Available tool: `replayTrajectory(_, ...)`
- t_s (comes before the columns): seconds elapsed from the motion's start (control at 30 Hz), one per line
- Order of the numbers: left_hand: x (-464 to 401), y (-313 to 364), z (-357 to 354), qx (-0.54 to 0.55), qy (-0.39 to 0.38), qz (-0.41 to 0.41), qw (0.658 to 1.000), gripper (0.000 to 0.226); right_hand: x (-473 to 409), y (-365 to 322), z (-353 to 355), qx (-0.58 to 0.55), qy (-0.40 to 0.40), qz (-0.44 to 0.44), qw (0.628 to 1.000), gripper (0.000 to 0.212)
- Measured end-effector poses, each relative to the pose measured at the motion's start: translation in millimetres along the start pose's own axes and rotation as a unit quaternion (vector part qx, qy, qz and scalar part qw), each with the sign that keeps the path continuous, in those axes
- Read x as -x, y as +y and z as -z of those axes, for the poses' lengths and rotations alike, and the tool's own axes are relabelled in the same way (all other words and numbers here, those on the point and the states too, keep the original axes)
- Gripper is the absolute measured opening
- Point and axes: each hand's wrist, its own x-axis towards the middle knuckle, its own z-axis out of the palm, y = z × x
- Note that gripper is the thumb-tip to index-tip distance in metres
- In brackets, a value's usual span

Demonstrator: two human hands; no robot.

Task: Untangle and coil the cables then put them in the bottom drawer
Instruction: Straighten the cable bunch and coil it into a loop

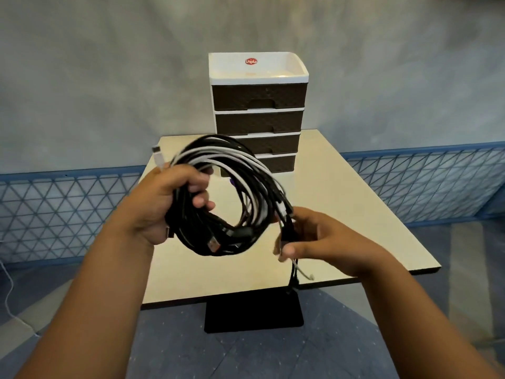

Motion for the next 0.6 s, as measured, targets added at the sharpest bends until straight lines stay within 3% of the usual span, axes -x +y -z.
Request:
replayTrajectory(0.13, 2.0, 9.0, 13.3, 0.036, 0.022, -0.012, 0.999, 0.017, 2.8, 24.9, -5.6, 0.034, 0.054, -0.022, 0.998, 0.025)
replayTrajectory(0.23, 2.3, 13.2, 17.8, 0.031, 0.023, -0.019, 0.999, 0.016, 5.9, 27.9, -6.4, -0.002, 0.079, -0.008, 0.997, 0.023)
replayTrajectory(0.43, 2.8, 11.6, 18.2, 0.004, 0.010, -0.027, 1.000, 0.010, 9.3, 6.7, 1.2, -0.032, 0.056, 0.020, 0.998, 0.029)
replayTrajectory(0.53, 4.1, 12.8, 20.0, 0.000, 0.012, -0.022, 1.000, 0.015, 11.6, -10.9, 5.8, 0.105, 0.092, 0.016, 0.990, 0.021)
replayTrajectory(0.6, 5.3, 12.5, 20.2, -0.019, 0.022, -0.024, 0.999, 0.015, 12.0, -21.6, 10.4, 0.303, 0.160, 0.015, 0.939, 0.020)
